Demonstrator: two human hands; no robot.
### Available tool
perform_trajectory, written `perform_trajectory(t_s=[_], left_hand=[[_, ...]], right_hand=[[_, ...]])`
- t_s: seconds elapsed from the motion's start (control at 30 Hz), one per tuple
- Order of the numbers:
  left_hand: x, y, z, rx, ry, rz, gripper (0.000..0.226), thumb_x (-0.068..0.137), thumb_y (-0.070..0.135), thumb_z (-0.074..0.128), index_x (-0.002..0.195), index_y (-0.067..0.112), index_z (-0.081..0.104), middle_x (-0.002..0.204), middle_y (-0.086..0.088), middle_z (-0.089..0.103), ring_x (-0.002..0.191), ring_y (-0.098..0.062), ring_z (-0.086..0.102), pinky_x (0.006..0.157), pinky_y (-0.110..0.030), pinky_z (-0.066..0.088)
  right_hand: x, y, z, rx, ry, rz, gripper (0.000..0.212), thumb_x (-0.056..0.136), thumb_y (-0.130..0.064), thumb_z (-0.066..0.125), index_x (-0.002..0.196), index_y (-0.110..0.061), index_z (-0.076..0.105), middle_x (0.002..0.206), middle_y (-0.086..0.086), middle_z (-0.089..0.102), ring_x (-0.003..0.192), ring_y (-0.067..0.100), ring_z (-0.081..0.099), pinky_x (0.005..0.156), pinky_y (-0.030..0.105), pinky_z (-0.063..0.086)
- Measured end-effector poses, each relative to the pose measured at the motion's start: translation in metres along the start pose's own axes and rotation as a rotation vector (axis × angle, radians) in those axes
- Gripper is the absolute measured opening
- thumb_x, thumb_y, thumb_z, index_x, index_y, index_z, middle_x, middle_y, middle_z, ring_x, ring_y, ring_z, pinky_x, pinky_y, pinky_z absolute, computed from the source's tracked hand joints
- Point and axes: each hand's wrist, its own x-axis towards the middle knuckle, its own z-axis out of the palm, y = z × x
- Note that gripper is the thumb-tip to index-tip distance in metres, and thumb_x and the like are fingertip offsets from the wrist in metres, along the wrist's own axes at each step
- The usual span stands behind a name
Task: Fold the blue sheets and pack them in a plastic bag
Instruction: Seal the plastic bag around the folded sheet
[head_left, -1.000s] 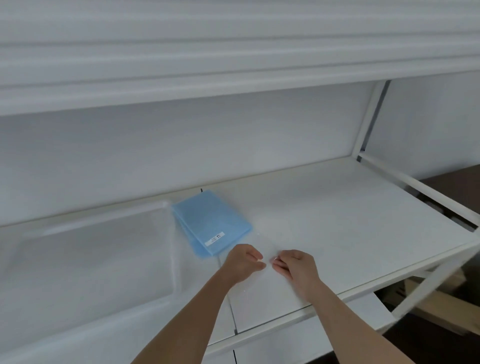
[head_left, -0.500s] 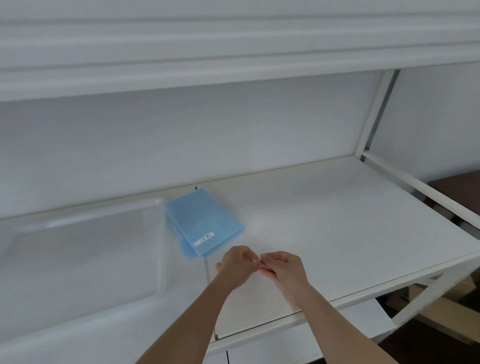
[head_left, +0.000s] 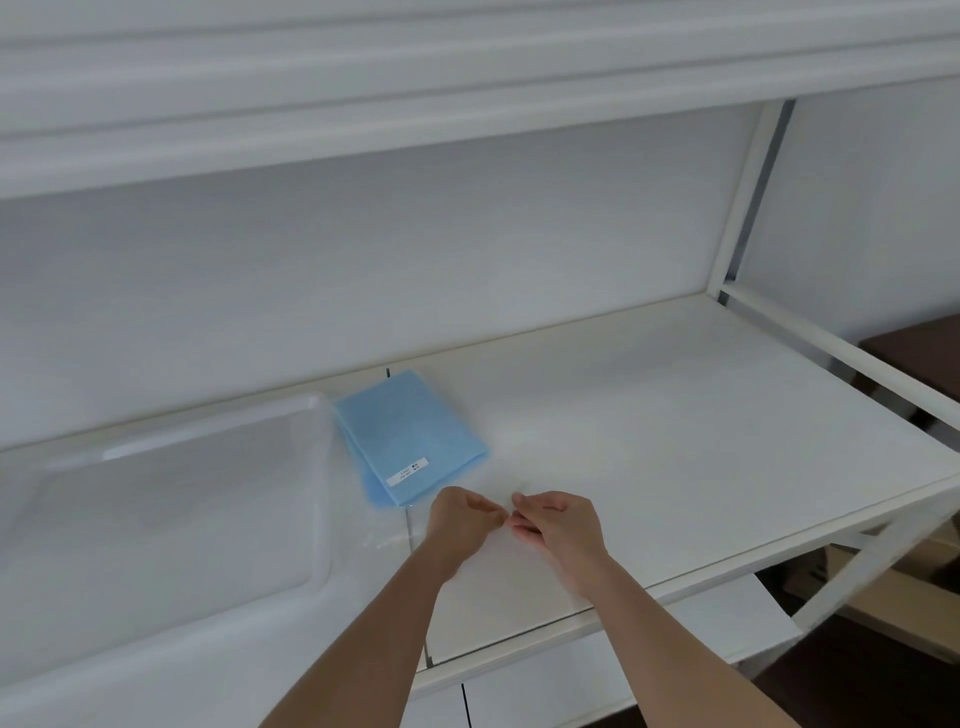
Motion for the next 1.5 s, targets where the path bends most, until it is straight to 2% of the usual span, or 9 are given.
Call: perform_trajectory(t_s=[0.17,0.3,0.53,0.73,0.9,1.1,1.3,1.4,1.5], left_hand=[[-0.004,0.001,0.001,-0.029,-0.037,-0.012,0.002,0.075,0.012,0.076,0.076,0.010,0.075,0.074,-0.003,0.070,0.070,-0.011,0.060,0.065,-0.018,0.045],[-0.003,0.001,0.001,-0.030,-0.057,-0.024,0.007,0.072,0.015,0.080,0.071,0.011,0.074,0.069,-0.001,0.068,0.067,-0.010,0.058,0.064,-0.020,0.044],[0.002,0.003,-0.002,-0.075,-0.102,-0.071,0.012,0.074,0.020,0.080,0.071,0.012,0.071,0.071,-0.002,0.066,0.070,-0.012,0.059,0.067,-0.019,0.046],[0.006,0.006,-0.009,-0.102,-0.154,-0.108,0.009,0.079,0.013,0.074,0.072,0.010,0.070,0.070,-0.001,0.067,0.070,-0.010,0.061,0.063,-0.018,0.044],[0.009,0.006,-0.011,-0.110,-0.188,-0.119,0.005,0.081,0.010,0.071,0.078,0.006,0.071,0.077,-0.005,0.069,0.074,-0.013,0.064,0.070,-0.020,0.049],[0.009,0.007,-0.009,-0.091,-0.206,-0.079,0.006,0.075,0.001,0.071,0.077,0.006,0.067,0.074,-0.006,0.067,0.069,-0.013,0.062,0.063,-0.017,0.048],[0.009,0.011,-0.002,-0.163,-0.156,-0.061,0.013,0.069,0.004,0.076,0.081,0.001,0.074,0.073,-0.007,0.070,0.067,-0.012,0.060,0.060,-0.015,0.048],[0.007,0.009,0.000,-0.177,-0.121,-0.082,0.014,0.069,0.008,0.078,0.082,0.004,0.076,0.071,-0.005,0.070,0.063,-0.009,0.058,0.056,-0.011,0.044],[0.005,0.007,0.000,-0.200,-0.100,-0.103,0.015,0.069,0.008,0.078,0.084,0.003,0.076,0.071,-0.004,0.070,0.061,-0.007,0.058,0.051,-0.007,0.042]], right_hand=[[-0.004,0.000,-0.002,-0.109,-0.012,-0.038,0.021,0.077,-0.020,0.080,0.079,0.000,0.073,0.077,0.018,0.073,0.081,0.029,0.072,0.084,0.040,0.058],[-0.006,0.001,-0.002,-0.152,-0.034,-0.049,0.014,0.079,-0.019,0.077,0.075,-0.005,0.075,0.078,0.017,0.073,0.083,0.030,0.072,0.088,0.044,0.056],[-0.004,-0.002,-0.003,-0.099,-0.029,-0.003,0.013,0.083,-0.008,0.072,0.085,0.005,0.072,0.083,0.020,0.073,0.088,0.029,0.072,0.086,0.036,0.057],[-0.006,-0.005,-0.003,-0.078,-0.007,0.008,0.009,0.084,-0.001,0.069,0.086,0.007,0.072,0.084,0.024,0.071,0.080,0.026,0.071,0.080,0.032,0.059],[-0.006,-0.007,-0.002,-0.094,0.008,0.016,0.007,0.082,0.004,0.066,0.078,0.007,0.071,0.079,0.023,0.070,0.075,0.024,0.071,0.079,0.032,0.059],[-0.008,-0.006,0.001,-0.268,0.036,-0.012,0.007,0.074,-0.005,0.068,0.070,-0.002,0.073,0.073,0.015,0.073,0.077,0.025,0.073,0.085,0.041,0.057],[-0.011,-0.007,0.003,-0.277,0.049,-0.030,0.008,0.078,-0.008,0.068,0.078,-0.003,0.074,0.075,0.011,0.074,0.076,0.022,0.074,0.086,0.041,0.057],[-0.011,-0.007,0.005,-0.262,0.089,-0.019,0.008,0.078,-0.005,0.066,0.078,-0.001,0.072,0.073,0.013,0.074,0.074,0.022,0.073,0.081,0.034,0.059],[-0.013,-0.007,0.011,-0.288,0.170,-0.025,0.008,0.078,-0.003,0.065,0.076,0.002,0.071,0.069,0.013,0.073,0.065,0.019,0.070,0.062,0.021,0.056]])
